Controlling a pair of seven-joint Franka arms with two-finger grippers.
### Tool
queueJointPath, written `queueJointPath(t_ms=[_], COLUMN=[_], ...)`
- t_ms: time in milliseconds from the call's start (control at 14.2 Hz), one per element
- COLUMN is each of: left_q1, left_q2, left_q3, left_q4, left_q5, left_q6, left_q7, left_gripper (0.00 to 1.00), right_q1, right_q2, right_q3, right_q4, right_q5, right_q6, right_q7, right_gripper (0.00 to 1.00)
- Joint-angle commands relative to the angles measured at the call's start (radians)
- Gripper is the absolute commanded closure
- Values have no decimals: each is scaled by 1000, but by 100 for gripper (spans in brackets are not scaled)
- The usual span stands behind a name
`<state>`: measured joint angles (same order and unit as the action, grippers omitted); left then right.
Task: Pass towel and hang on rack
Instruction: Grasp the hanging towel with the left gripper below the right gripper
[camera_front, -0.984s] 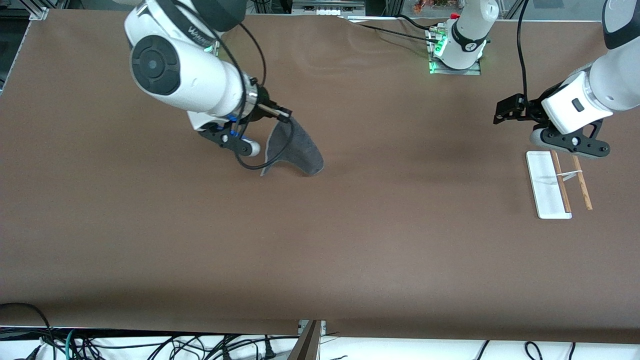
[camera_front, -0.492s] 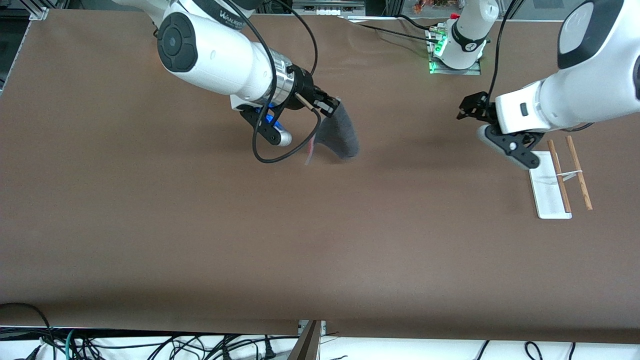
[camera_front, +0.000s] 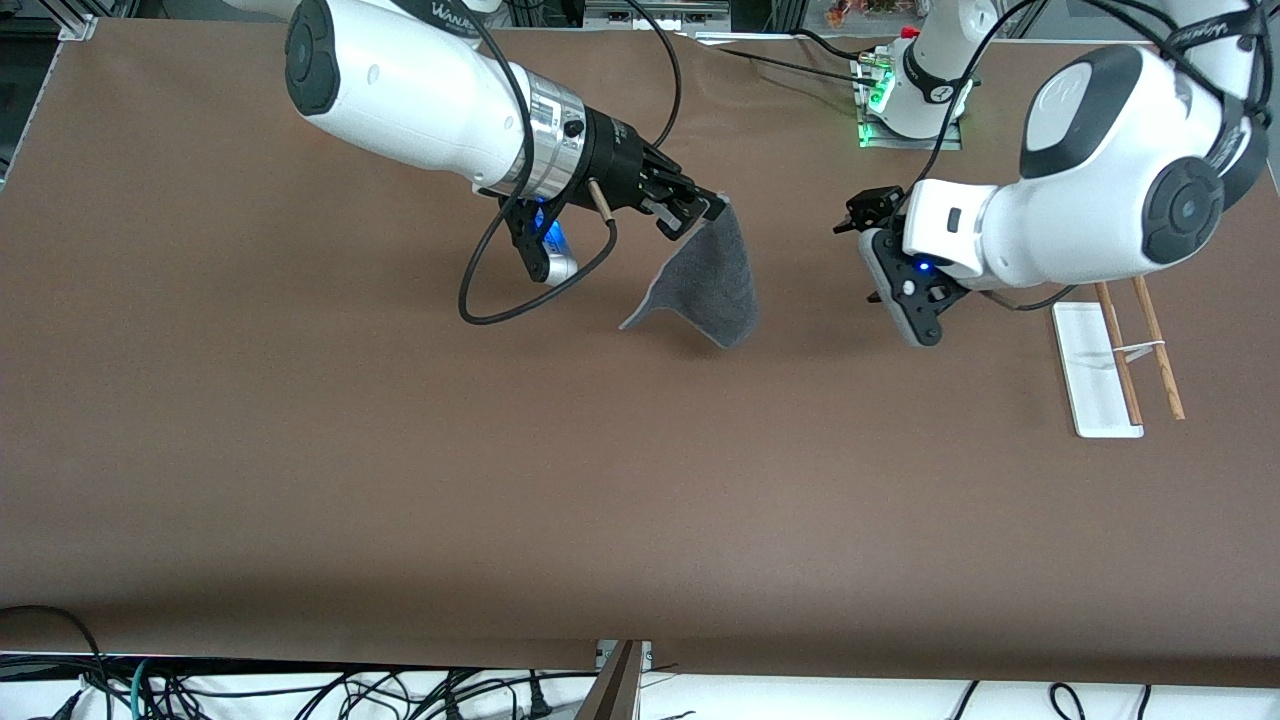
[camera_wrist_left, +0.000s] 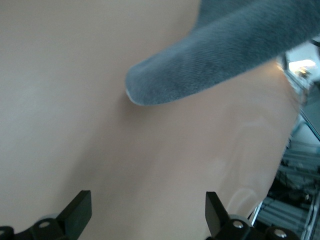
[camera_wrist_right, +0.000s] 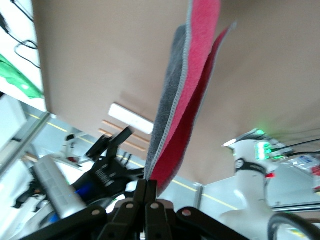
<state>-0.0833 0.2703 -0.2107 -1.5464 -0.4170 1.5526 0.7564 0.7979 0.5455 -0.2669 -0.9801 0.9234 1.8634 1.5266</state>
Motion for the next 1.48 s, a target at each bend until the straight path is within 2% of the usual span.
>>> queueJointPath(t_ms=[0,422,773,984,1055,1125,1266,1336,1406], left_q1=[-6,-22,-30,-32,-35,-35,-41,-35,-29], left_q2=[41,101,148,159,159,159,130,101,93], left_q3=[4,4,4,4,4,2,1,-24,-32], left_q4=[6,2,-1,-8,-18,-32,-139,-197,-205], left_q5=[-60,-167,-184,-187,-190,-212,-349,-408,-428], left_q6=[29,133,158,224,250,283,372,417,420], left_q7=[225,518,593,667,696,715,805,863,885], left_gripper=[0,0,3,6,11,12,9,10,17], right_q1=[21,34,34,34,34,32,29,29,29], right_q2=[18,18,18,18,18,21,30,42,54], right_q3=[-9,-11,-9,-9,-9,-9,-14,-11,-12], right_q4=[41,52,52,52,52,50,50,50,50], right_q5=[18,48,48,48,46,48,45,40,40], right_q6=[60,126,126,126,126,126,126,126,125], right_q7=[85,139,139,139,139,136,119,109,107], right_gripper=[100,100,100,100,100,100,100,100,100])
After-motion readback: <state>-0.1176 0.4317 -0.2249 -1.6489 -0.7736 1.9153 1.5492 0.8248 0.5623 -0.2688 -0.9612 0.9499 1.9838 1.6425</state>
